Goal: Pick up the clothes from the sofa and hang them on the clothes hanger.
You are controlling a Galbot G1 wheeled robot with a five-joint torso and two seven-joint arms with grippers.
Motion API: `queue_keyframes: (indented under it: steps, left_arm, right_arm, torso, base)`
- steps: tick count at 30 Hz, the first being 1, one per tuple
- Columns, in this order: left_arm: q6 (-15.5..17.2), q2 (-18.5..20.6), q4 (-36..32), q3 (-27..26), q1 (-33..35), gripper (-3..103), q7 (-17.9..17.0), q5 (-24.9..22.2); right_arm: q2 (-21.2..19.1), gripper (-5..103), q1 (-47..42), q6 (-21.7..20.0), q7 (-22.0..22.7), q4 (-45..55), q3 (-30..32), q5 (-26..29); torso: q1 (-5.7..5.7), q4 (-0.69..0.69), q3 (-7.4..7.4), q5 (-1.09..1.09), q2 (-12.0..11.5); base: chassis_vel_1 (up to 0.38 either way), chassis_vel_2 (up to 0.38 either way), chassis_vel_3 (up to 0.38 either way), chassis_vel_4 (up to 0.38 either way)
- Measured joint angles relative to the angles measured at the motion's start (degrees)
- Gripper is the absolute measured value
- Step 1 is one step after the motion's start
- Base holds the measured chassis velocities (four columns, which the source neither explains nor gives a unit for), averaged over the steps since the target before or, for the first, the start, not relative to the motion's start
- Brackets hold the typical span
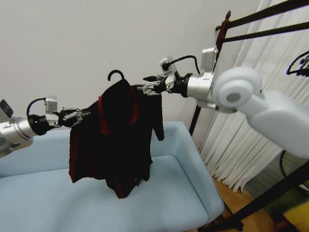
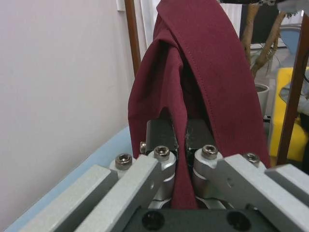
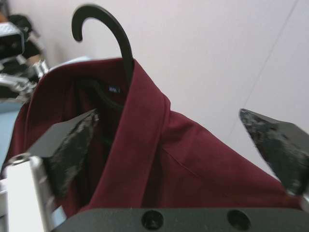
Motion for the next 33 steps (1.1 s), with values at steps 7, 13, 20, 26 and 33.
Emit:
queue_keyframes:
  steps: [7,13,20,26,33]
  left_arm:
    - [-0.6,0.6,2.3,-0.6,-0.1,2,6.4,2.4]
    - [-1.7,0.6,3.0,-0.5,-0.7,2,8.2,3.3]
    - [-2.2,0.6,3.1,-0.8,-0.9,2,9.4,4.1]
    - [-3.4,1.0,3.8,-0.9,-1.6,2,11.1,4.3]
    - [-4.1,1.2,4.5,-1.0,-2.0,2,12.3,4.6]
  right_arm:
    - [2.1,100,6.7,-3.1,-9.9,-8.3,-7.5,-1.0]
    - [4.7,100,15.6,-4.3,-17.5,-13.3,-18.2,-0.9]
    - [4.4,100,19.1,-5.1,-19.7,-12.6,-23.2,1.7]
    - [5.7,100,20.6,-5.2,-19.0,-12.2,-26.2,3.5]
    - [6.4,102,21.6,-5.1,-18.9,-11.4,-27.4,5.5]
  torso:
    - [0.0,0.0,0.0,0.0,0.0]
    - [0.0,0.01,0.0,-0.02,0.0]
    - [0.0,-0.02,0.0,0.0,0.0]
    - [0.0,0.01,0.0,-0.01,0.0]
    - [0.0,-0.01,0.0,-0.01,0.0]
  base:
    - [0.0,0.0,0.0,0.0]
    - [0.0,0.0,0.0,0.0]
    - [0.0,0.0,0.0,0.0]
    - [0.0,0.0,0.0,0.0]
    - [0.0,0.0,0.0,0.0]
